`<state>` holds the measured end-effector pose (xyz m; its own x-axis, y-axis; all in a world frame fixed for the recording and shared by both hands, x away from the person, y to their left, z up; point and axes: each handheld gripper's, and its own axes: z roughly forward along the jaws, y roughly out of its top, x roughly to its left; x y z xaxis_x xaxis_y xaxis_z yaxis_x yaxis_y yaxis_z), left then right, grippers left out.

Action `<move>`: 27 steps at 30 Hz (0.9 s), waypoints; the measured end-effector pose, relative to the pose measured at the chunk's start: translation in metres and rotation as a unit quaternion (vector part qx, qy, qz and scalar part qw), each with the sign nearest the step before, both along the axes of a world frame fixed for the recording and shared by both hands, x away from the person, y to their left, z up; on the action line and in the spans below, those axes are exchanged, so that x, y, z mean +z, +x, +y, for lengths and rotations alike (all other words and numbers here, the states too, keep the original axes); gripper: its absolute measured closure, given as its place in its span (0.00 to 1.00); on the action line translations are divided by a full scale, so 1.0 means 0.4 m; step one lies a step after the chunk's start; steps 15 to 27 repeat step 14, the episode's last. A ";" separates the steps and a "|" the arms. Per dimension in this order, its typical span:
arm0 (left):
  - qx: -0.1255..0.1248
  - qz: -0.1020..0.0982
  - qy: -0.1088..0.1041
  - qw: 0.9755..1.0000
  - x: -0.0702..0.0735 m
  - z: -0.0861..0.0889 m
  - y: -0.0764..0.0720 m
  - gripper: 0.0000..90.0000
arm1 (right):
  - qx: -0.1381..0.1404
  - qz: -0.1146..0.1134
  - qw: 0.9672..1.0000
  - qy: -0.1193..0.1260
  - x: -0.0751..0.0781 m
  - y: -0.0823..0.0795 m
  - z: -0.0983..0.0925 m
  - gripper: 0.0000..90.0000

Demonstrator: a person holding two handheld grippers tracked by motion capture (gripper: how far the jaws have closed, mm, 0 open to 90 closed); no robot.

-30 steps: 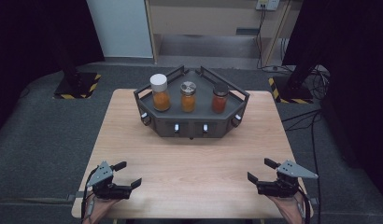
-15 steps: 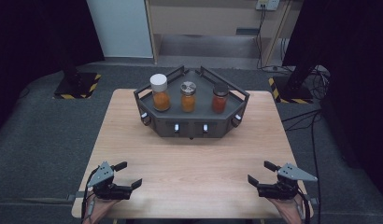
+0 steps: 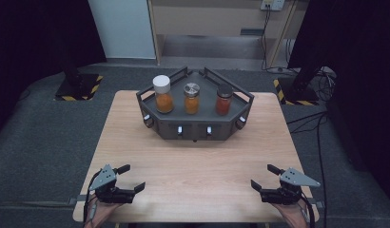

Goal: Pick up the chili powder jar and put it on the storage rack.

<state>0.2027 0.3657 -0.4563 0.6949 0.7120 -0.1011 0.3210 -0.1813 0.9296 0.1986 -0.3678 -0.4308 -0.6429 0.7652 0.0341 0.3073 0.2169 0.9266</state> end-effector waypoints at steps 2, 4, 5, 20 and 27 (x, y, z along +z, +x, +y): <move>0.000 -0.001 -0.001 1.000 0.000 0.000 0.000 0.06 | 0.000 0.001 1.000 0.002 -0.001 0.001 -0.002 0.12; 0.001 0.000 0.001 1.000 0.000 -0.001 0.000 0.06 | -0.001 0.002 1.000 0.001 0.000 0.000 -0.002 0.12; 0.001 0.000 0.001 1.000 0.000 -0.001 0.000 0.06 | 0.000 0.002 1.000 0.001 0.000 0.000 -0.002 0.12; 0.001 -0.001 0.002 1.000 0.000 -0.001 0.001 0.06 | -0.001 0.002 1.000 -0.001 0.000 0.001 -0.001 0.11; 0.001 -0.001 0.002 1.000 0.000 -0.001 0.001 0.06 | -0.001 0.002 1.000 -0.001 0.000 0.001 -0.001 0.11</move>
